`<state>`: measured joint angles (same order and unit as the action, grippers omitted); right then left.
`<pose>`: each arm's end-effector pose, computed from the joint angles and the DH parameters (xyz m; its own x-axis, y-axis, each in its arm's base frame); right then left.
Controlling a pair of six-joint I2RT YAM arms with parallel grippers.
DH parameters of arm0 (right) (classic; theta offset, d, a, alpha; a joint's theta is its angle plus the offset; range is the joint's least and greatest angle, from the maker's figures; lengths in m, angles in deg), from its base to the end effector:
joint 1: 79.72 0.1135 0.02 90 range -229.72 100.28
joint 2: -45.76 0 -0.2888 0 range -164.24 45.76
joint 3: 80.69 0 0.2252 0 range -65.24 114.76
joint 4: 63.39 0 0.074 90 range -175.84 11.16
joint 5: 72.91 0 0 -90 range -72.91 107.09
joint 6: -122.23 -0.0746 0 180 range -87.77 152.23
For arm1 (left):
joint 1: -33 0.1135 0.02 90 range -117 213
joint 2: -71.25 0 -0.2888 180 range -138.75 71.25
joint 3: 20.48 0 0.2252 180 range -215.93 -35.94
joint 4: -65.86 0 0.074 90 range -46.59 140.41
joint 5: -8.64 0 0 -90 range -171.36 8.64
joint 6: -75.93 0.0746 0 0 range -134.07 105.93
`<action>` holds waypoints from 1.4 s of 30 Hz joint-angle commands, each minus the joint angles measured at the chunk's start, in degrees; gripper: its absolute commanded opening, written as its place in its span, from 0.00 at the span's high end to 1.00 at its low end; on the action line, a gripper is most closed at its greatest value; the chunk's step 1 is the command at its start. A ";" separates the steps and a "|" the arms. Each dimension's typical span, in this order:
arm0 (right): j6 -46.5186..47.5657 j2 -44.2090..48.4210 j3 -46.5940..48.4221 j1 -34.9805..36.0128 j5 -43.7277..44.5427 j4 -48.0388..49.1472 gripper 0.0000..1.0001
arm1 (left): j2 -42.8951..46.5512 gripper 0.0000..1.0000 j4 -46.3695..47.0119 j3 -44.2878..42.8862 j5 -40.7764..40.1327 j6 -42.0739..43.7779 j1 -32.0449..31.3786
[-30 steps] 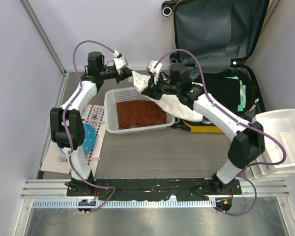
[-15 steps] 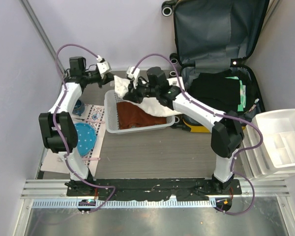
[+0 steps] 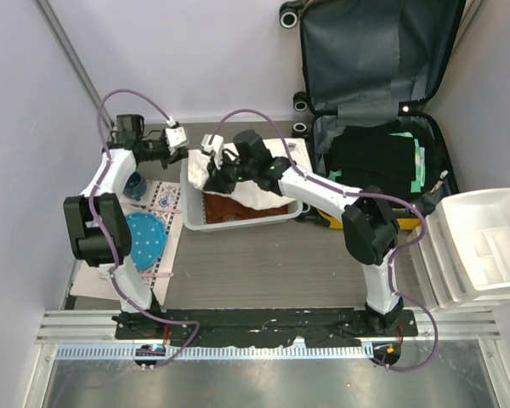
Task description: Open, take out, and arrange the luggage
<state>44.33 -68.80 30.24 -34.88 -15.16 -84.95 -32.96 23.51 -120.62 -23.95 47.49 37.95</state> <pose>0.3186 0.3729 0.3036 -0.0983 -0.3478 -0.9324 -0.9811 0.1905 0.0324 0.3982 -0.0286 0.2948 0.1242 0.4862 -0.8650 0.8881 0.3344 0.3155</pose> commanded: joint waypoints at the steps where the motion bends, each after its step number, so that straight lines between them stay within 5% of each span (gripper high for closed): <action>1: -0.32 -0.13 2.07 3.14 -2.82 -2.07 0.99 | 2.87 1.00 -1.31 0.31 -1.95 7.34 1.11; 13: -5.16 0.57 -0.03 7.45 -0.89 -1.10 0.99 | 4.36 1.00 -3.16 2.24 -3.18 10.07 1.38; 14: -4.63 0.39 -0.47 7.54 0.25 -0.92 0.92 | 4.45 1.00 -3.42 2.33 -3.44 10.16 1.38; 15: -4.28 0.13 -1.08 7.46 1.39 -0.75 0.60 | 4.53 0.97 -3.78 2.42 -4.49 9.98 1.38; 16: -3.67 0.04 -1.17 7.46 2.27 -1.27 0.47 | 5.14 0.87 -2.56 2.59 -5.19 8.50 1.38; 17: -2.79 -0.05 -0.91 7.19 2.63 -2.06 0.39 | 5.32 0.59 -0.81 2.77 -5.98 5.53 1.90; 18: -2.69 0.39 -0.48 6.84 2.28 -3.02 0.21 | 5.67 0.51 1.04 2.60 -6.08 -1.81 2.69; 19: -2.61 0.74 -0.21 6.23 1.67 -3.47 0.19 | 5.76 0.47 2.10 1.99 -5.21 -3.97 3.65; 28: -5.40 5.04 3.75 2.19 -3.34 -6.20 0.18 | 10.24 0.37 1.67 -1.80 -1.61 -20.75 9.47; 35: -8.58 13.13 4.53 -14.50 -0.02 -11.46 0.19 | 15.43 0.26 5.17 1.17 -9.05 -32.35 0.25; 42: -2.97 17.61 6.65 -35.15 9.73 -29.21 0.24 | 16.75 0.26 13.70 3.74 -10.12 -43.18 -7.93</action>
<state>38.16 -56.76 35.73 -63.67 -11.73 -102.41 -17.26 30.95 -118.06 -32.26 12.54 32.46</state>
